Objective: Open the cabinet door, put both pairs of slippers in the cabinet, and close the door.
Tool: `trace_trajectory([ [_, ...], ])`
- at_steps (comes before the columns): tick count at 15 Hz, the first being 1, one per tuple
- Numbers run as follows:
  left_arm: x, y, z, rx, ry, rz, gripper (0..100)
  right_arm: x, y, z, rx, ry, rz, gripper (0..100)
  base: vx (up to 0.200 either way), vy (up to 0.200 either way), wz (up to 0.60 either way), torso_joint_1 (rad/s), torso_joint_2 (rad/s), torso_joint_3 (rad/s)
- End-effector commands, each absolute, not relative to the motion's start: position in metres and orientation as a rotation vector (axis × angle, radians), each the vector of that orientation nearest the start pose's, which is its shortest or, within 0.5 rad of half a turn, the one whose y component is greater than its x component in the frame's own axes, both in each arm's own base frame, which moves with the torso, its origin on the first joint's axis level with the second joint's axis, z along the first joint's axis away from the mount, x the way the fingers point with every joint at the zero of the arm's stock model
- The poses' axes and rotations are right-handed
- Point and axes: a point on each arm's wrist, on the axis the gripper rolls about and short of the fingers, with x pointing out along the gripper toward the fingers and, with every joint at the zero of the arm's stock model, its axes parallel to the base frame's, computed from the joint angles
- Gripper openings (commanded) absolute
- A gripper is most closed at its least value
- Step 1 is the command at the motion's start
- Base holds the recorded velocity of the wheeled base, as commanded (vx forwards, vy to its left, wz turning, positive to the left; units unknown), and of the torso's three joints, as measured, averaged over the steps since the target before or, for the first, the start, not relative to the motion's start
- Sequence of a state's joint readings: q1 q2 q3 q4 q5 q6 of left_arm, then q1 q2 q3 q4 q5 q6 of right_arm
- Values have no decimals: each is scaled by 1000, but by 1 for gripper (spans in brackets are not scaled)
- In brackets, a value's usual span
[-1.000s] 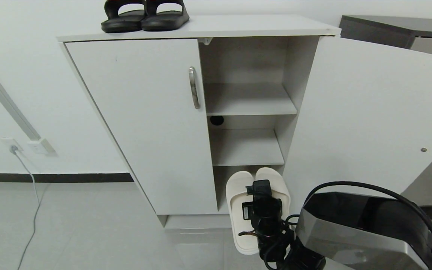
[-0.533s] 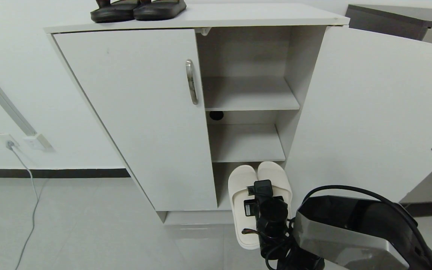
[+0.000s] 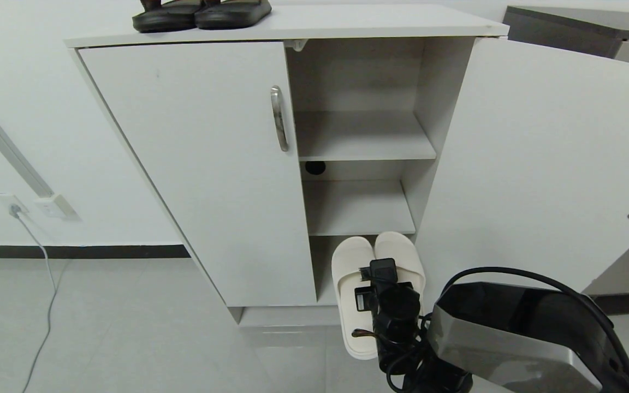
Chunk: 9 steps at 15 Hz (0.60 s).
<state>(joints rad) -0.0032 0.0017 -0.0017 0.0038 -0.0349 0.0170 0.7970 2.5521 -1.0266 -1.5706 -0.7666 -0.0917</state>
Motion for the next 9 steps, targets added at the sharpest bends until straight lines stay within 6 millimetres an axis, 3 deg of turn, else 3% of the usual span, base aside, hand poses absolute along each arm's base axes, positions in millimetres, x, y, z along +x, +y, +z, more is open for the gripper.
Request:
trace_trajectory([
  [1, -23, -1, 76, 15, 6, -38, 0, 311, 296, 6, -50, -44, 29, 0, 200, 0, 0, 2, 2, -2],
  [9, -23, -1, 76, 15, 4, -38, 0, 311, 296, 5, -52, -43, 30, 0, 200, 0, 0, 4, 4, 1],
])
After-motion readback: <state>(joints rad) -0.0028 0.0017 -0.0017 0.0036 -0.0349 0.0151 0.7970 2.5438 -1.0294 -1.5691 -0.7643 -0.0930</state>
